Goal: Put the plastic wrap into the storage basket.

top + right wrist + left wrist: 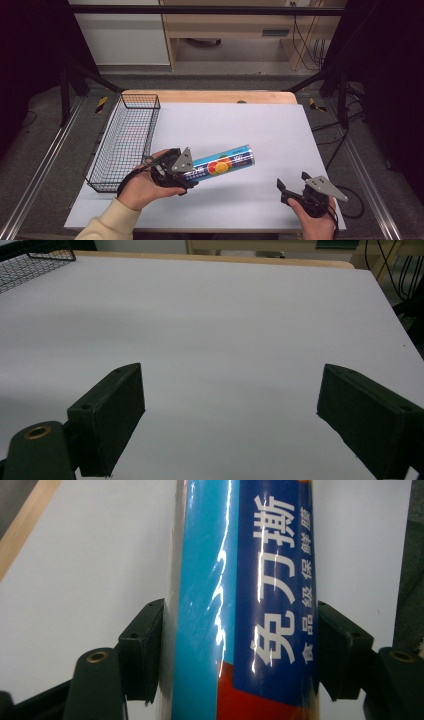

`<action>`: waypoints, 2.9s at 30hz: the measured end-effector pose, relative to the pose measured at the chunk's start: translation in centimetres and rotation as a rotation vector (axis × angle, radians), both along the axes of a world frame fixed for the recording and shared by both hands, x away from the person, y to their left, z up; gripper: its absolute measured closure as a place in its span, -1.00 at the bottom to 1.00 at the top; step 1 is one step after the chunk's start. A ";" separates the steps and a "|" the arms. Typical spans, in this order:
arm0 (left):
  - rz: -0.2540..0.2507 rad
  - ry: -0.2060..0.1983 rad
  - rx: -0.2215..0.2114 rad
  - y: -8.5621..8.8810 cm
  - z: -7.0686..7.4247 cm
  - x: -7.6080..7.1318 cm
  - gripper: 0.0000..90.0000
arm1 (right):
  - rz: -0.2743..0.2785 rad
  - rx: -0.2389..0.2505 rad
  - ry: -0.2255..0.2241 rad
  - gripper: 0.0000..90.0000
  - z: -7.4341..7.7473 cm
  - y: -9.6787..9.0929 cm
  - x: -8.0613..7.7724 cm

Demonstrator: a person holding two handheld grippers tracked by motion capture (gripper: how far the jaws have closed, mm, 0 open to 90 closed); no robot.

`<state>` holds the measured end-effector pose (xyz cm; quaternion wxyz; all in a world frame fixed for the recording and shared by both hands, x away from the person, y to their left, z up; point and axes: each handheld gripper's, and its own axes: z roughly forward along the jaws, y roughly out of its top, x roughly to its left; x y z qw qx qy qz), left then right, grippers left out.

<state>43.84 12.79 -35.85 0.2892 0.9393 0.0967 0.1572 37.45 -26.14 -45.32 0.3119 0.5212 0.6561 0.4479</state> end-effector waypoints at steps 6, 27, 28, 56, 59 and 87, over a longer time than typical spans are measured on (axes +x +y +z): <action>0.045 -0.009 -0.001 1.5 0.9 -0.3 -0.29 | -0.001 0.006 0.008 -0.73 0.0 0.1 -0.1; 0.170 -0.057 0.023 6.7 4.3 -0.7 -0.29 | -0.015 0.012 0.005 -0.71 -0.1 -0.1 -0.1; 0.174 -0.059 0.026 7.0 4.4 -0.8 -0.29 | -0.015 0.006 0.001 -0.71 -0.1 -0.2 0.0; 0.297 -0.079 0.012 11.5 5.0 -1.8 -0.29 | -0.030 0.007 0.000 -0.71 -0.1 -0.2 -0.1; 0.314 -0.079 0.007 11.8 5.1 -1.8 -0.29 | -0.024 0.012 0.000 -0.71 -0.1 -0.2 -0.1; 0.432 -0.092 -0.001 13.0 5.8 -0.6 -0.28 | 0.013 0.004 -0.022 -0.68 0.3 0.5 -0.2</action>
